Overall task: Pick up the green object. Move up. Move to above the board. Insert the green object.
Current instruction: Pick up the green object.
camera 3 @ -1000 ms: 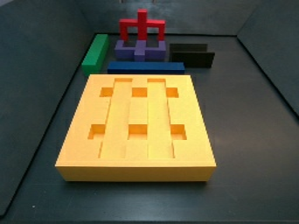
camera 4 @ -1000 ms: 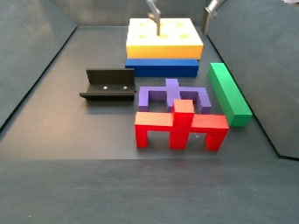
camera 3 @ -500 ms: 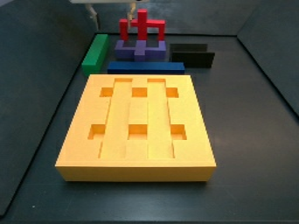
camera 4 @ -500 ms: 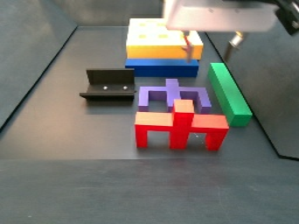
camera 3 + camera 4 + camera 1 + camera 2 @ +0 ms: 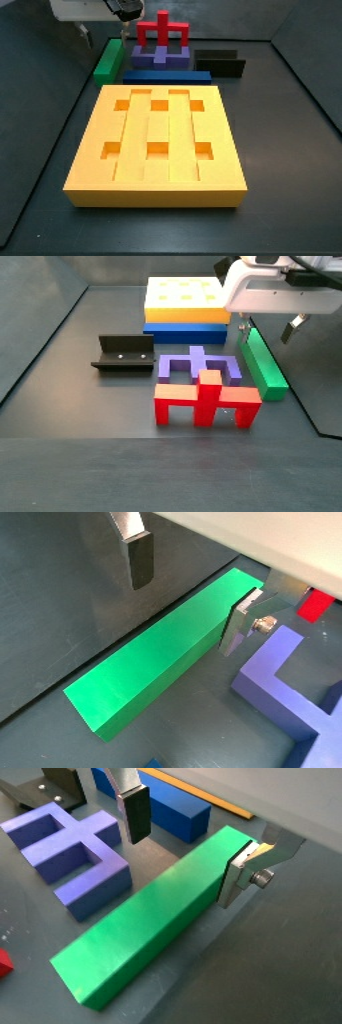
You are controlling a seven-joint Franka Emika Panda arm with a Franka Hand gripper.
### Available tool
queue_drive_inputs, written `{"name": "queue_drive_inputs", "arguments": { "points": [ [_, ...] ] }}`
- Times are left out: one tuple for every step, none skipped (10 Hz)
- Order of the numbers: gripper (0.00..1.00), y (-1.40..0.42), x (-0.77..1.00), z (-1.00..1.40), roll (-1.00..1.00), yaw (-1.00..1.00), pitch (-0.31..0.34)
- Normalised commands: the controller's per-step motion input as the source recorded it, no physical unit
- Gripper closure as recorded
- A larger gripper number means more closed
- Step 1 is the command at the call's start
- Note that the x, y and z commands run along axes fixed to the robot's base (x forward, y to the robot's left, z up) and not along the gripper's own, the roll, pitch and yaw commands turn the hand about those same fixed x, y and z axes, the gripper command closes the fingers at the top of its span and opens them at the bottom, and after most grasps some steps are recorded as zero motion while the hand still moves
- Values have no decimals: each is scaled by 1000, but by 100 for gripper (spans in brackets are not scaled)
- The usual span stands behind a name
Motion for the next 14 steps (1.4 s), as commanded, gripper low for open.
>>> {"name": "queue_drive_inputs", "arguments": {
  "points": [
    [0,0,74,-271,141,0,20],
    [0,0,354,-151,41,0,34],
    [0,0,540,-131,0,0,49],
    [0,0,263,-114,19,0,31],
    [0,-23,-57,-74,6,-49,0],
    [0,0,-197,-106,20,-89,0],
    [0,0,-206,-163,19,-63,0],
    [0,0,-126,-200,24,-3,-6],
    [0,0,0,-297,6,0,-20],
    [0,0,0,-369,0,0,-17],
    [0,0,26,-351,0,0,0],
    [0,0,0,-214,13,-49,0],
    [0,20,0,-166,20,-66,0],
    [0,49,-17,-9,0,-31,0]
  ]
}}
